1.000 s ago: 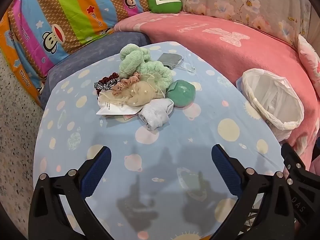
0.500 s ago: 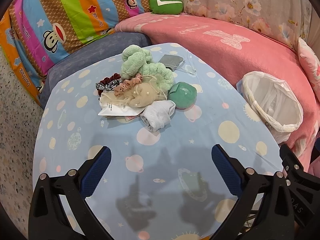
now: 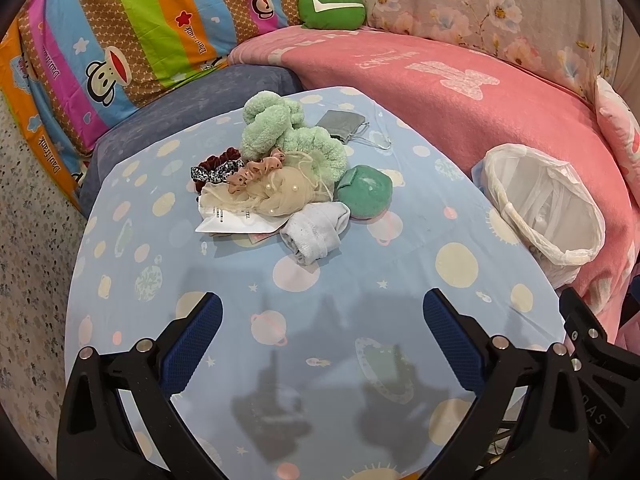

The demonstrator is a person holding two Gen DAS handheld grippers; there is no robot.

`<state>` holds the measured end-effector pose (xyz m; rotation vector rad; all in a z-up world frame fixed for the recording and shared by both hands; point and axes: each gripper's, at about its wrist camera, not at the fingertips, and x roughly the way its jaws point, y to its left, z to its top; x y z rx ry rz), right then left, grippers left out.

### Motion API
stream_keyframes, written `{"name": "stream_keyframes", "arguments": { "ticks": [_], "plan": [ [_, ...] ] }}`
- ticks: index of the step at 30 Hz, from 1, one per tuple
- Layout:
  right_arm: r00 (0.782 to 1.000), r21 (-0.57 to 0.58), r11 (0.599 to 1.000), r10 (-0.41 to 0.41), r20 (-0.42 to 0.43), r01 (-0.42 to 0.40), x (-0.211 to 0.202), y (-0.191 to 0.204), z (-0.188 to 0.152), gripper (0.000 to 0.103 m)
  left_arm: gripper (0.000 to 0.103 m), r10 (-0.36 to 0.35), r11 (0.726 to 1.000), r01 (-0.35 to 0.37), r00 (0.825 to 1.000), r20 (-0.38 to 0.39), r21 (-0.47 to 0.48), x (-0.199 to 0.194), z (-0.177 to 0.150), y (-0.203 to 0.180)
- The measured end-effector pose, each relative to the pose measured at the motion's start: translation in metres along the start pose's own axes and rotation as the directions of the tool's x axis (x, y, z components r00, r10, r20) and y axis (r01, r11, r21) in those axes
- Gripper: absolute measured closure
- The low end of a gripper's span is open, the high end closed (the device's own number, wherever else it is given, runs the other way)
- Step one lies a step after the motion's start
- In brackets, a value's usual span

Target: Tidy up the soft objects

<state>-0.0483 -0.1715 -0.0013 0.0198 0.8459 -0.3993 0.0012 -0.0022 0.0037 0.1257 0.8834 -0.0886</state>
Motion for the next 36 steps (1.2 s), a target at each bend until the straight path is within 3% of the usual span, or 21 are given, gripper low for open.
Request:
{"name": "stream_keyframes", "arguments": {
  "ticks": [36],
  "plan": [
    [1.000, 0.005, 1.000, -0.004, 0.005, 0.004, -0.0044, -0.0061, 0.0076, 0.007, 0.007, -0.007, 1.000, 0.007, 1.000, 0.012, 0.004, -0.0035, 0.0014, -0.0036]
  ]
}}
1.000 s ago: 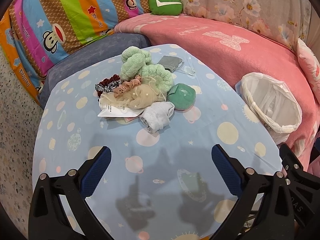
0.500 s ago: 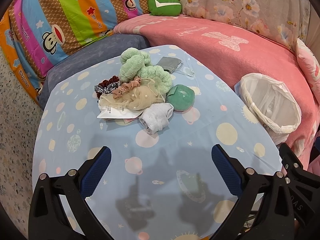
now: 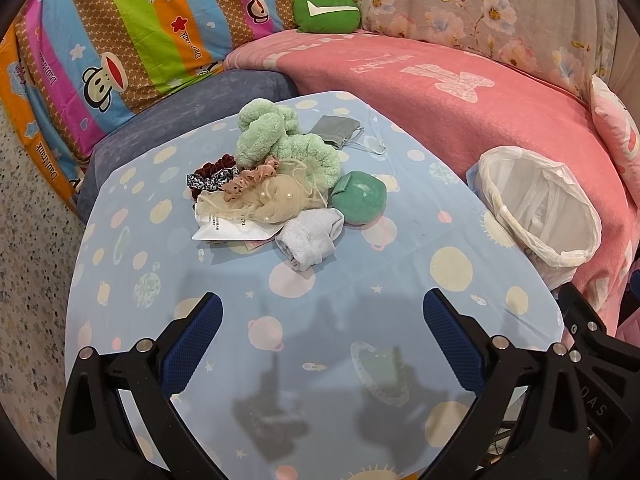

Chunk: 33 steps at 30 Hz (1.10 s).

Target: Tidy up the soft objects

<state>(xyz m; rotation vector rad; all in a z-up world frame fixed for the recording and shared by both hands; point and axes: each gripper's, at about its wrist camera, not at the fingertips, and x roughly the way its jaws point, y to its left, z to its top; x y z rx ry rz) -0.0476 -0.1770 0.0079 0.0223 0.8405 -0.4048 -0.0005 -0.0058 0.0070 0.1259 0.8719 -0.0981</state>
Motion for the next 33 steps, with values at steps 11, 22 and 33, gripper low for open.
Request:
{"name": "stream_keyframes", "arguments": {
  "ticks": [11, 22, 33],
  "plan": [
    [1.000, 0.003, 1.000, -0.004, -0.001, 0.004, 0.000, -0.005, 0.003, 0.007, 0.007, -0.006, 1.000, 0.006, 1.000, 0.000, 0.008, 0.001, 0.001, -0.001],
    [1.000, 0.006, 1.000, -0.010, 0.001, 0.010, 0.003, -0.008, 0.003, 0.007, 0.007, -0.012, 1.000, 0.012, 1.000, 0.009, 0.023, 0.002, 0.003, -0.003],
    [1.000, 0.014, 1.000, -0.024, 0.002, 0.024, 0.004, -0.010, 0.004, 0.007, 0.007, -0.022, 0.999, 0.021, 1.000, 0.012, 0.036, 0.004, 0.002, -0.005]
  ]
}}
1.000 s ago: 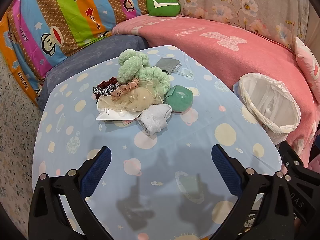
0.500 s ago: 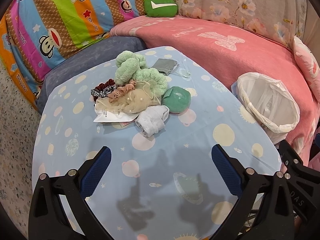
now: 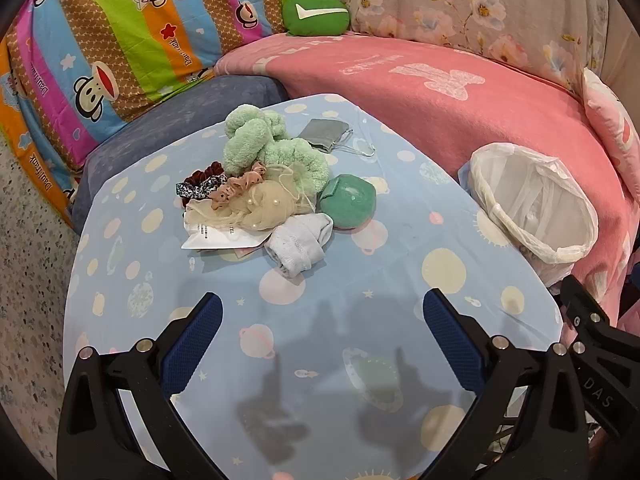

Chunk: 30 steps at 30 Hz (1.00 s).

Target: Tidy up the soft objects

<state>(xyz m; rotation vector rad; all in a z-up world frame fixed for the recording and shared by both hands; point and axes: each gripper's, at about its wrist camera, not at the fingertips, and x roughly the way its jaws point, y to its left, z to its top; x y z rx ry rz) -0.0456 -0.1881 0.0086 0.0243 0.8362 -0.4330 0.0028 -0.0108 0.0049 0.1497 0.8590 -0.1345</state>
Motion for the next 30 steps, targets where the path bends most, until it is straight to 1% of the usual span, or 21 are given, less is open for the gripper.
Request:
{"name": "stream_keyframes", "arguments": {
  "ticks": [13, 18, 24, 29, 30],
  "plan": [
    [1.000, -0.009, 1.000, -0.013, -0.003, 0.012, 0.002, 0.009, -0.001, 0.007, 0.007, -0.016, 1.000, 0.016, 1.000, -0.009, 0.011, 0.009, 0.003, 0.003],
    [1.000, -0.022, 1.000, -0.020, -0.009, 0.020, 0.005, 0.017, 0.001, 0.007, 0.007, -0.031, 0.999, 0.031, 0.999, -0.034, 0.007, 0.018, 0.008, 0.008],
    [1.000, -0.019, 1.000, -0.019, -0.011, 0.019, 0.010, 0.026, 0.005, 0.007, 0.007, -0.050, 0.999, 0.050, 0.998, -0.048, -0.013, 0.028, 0.013, 0.023],
    [1.000, -0.021, 1.000, 0.000, -0.006, -0.001, 0.016, 0.039, 0.010, 0.007, 0.007, -0.039, 0.997, 0.037, 0.999, -0.035, -0.067, 0.043, 0.019, 0.050],
    [1.000, -0.022, 1.000, 0.008, -0.004, -0.008, 0.017, 0.042, 0.012, 0.007, 0.007, -0.046, 0.996, 0.043, 0.998, -0.036, -0.081, 0.047, 0.019, 0.057]
  ]
}}
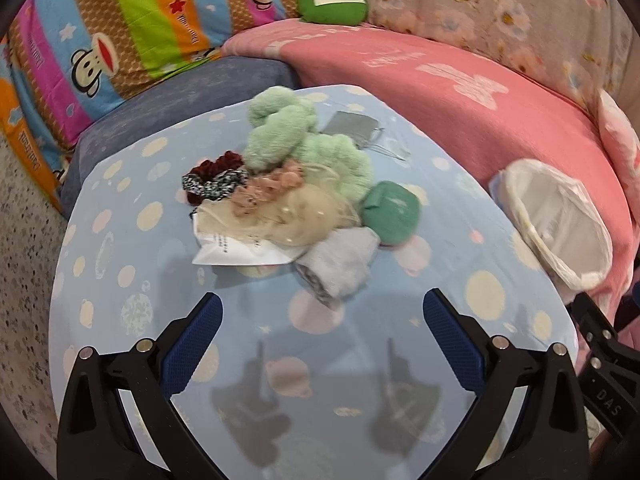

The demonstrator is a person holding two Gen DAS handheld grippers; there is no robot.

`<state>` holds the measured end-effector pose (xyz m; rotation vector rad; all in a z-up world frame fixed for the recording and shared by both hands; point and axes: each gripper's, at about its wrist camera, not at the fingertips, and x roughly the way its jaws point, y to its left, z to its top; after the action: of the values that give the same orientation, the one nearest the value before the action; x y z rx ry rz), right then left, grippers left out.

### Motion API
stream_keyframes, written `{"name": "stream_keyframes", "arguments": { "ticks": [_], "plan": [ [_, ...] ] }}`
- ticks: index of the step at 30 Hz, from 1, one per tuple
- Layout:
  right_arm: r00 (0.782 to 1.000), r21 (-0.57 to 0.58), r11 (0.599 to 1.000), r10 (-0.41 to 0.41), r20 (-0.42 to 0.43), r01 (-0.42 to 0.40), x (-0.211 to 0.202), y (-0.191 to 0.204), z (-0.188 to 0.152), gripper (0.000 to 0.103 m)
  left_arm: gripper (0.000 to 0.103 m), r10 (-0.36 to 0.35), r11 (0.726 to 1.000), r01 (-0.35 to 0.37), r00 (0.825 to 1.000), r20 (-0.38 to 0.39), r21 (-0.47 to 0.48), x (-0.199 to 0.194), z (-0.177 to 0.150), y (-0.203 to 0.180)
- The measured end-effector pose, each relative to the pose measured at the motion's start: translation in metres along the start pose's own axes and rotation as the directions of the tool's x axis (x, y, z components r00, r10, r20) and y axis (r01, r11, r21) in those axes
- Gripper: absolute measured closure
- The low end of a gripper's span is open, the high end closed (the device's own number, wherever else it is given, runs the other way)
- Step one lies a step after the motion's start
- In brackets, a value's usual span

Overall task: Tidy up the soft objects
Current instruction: 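Move the right tool to the white sock and close on it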

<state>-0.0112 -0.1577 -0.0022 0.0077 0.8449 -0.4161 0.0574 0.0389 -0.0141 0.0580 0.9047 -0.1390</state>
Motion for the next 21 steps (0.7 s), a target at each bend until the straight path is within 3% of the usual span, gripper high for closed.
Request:
{"name": "stream_keyframes", "arguments": {
  "ticks": [9, 17, 21],
  "plan": [
    [0.998, -0.018, 0.998, 0.068, -0.014, -0.068, 0.019, 0.041, 0.007, 0.007, 0.007, -0.009, 0.995, 0.006, 1.000, -0.029, -0.104, 0.037, 0.012, 0.060],
    [0.989, -0.042, 0.988, 0.145, -0.037, -0.147, 0.038, 0.086, 0.010, 0.007, 0.009, -0.078, 0.986, 0.074, 0.997, -0.025, -0.147, 0.056, 0.020, 0.090],
    [0.979, -0.066, 0.978, 0.196, -0.061, -0.200, 0.046, 0.110, 0.008, 0.008, 0.022, -0.133, 0.979, 0.127, 0.991, -0.028, -0.159, 0.064, 0.027, 0.099]
  ]
}}
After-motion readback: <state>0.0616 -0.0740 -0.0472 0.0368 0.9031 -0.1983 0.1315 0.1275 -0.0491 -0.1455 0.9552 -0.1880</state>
